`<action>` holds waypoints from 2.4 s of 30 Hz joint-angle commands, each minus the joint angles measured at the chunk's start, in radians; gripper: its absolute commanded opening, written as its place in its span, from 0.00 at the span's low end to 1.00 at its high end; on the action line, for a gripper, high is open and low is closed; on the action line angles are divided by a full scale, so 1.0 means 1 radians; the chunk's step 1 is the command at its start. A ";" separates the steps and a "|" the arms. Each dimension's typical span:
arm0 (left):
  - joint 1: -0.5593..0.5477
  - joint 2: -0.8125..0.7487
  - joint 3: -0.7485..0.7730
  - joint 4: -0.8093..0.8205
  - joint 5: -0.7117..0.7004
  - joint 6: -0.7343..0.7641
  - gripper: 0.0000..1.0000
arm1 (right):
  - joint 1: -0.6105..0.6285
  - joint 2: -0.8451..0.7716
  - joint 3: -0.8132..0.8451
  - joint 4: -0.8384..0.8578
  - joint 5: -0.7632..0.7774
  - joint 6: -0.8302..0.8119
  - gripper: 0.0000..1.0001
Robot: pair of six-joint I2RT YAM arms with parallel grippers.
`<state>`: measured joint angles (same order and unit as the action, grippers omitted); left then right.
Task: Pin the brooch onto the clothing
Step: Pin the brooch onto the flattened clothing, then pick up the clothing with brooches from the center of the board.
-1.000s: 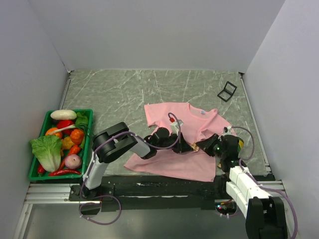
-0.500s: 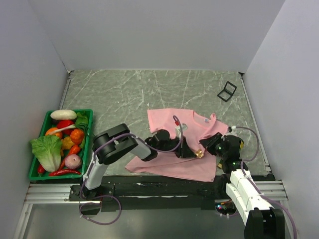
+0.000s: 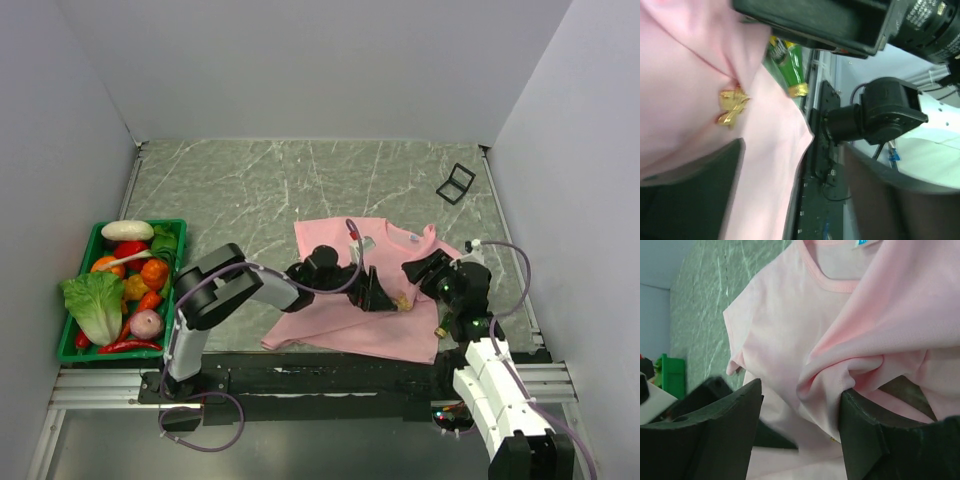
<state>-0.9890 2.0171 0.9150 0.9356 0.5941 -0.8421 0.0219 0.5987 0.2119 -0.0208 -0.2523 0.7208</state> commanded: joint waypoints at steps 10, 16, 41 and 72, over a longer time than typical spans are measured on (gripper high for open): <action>0.142 -0.175 0.171 -0.558 -0.128 0.363 0.96 | -0.007 0.041 0.116 0.016 0.013 -0.087 0.66; 0.193 -0.015 0.441 -0.849 -0.319 0.451 0.96 | -0.005 0.029 0.112 -0.024 0.057 -0.072 0.66; 0.262 0.281 0.843 -1.201 -0.783 0.667 0.96 | -0.005 -0.074 0.107 -0.117 0.122 -0.092 0.66; 0.515 0.296 0.935 -1.238 -0.674 0.678 0.01 | 0.003 0.428 0.460 -0.188 0.192 -0.293 0.67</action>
<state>-0.5423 2.3817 1.8919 -0.2794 -0.1043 -0.1772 0.0219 0.9058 0.5541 -0.1802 -0.0906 0.5091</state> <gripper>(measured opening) 0.024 0.672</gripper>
